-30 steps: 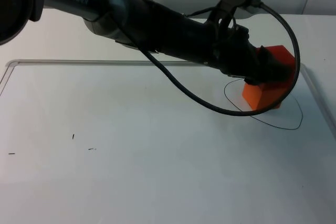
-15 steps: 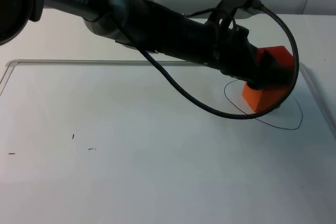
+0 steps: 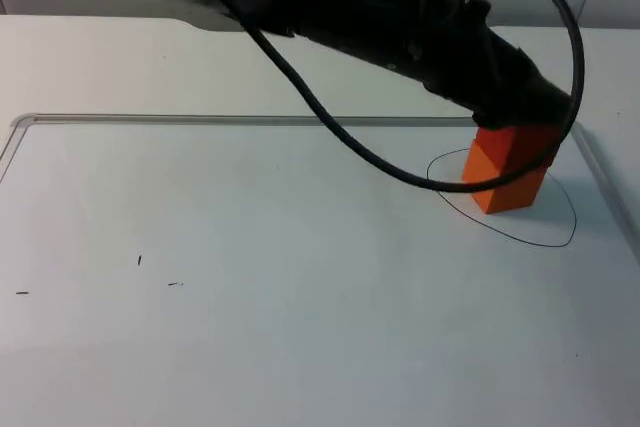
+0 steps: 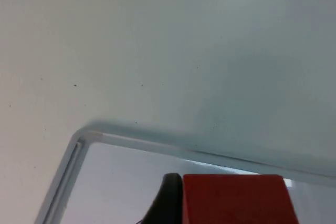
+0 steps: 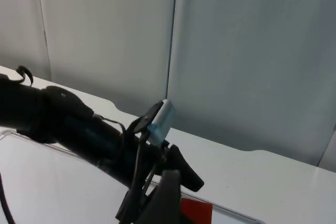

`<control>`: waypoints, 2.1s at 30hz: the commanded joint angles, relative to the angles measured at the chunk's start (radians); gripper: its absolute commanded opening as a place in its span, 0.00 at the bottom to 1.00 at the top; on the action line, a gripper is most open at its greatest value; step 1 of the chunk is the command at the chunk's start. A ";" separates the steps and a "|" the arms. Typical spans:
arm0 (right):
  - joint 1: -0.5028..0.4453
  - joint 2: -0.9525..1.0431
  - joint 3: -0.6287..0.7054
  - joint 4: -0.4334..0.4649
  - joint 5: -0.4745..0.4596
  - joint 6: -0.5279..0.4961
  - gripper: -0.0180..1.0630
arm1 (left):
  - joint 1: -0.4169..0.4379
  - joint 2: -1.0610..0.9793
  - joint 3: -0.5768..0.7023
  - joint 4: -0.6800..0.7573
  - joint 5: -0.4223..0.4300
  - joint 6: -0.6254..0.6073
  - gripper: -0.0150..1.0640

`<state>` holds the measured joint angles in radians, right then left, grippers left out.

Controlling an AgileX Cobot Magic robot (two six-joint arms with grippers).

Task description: Pick up one cube with the left hand and another cube with the right hand. First place the cube in the right hand at the target position, then stack the cube in the left hand on top.

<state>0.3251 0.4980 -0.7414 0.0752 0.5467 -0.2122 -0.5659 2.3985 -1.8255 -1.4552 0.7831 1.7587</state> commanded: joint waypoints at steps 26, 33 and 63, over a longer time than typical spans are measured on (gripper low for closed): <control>0.004 -0.004 0.004 -0.015 0.008 -0.005 0.77 | 0.027 -0.702 0.000 0.869 0.235 -0.920 0.76; 0.004 -0.004 0.004 -0.015 0.019 -0.005 0.77 | 0.027 -0.780 0.002 1.028 0.388 -1.069 0.76; 0.004 -0.004 0.004 0.061 0.040 -0.061 0.77 | 0.027 -1.507 0.738 1.388 0.105 -1.464 0.75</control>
<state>0.3251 0.4980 -0.7414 0.1260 0.5894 -0.2646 -0.5389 0.9149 -1.1054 -0.0784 0.9124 0.3279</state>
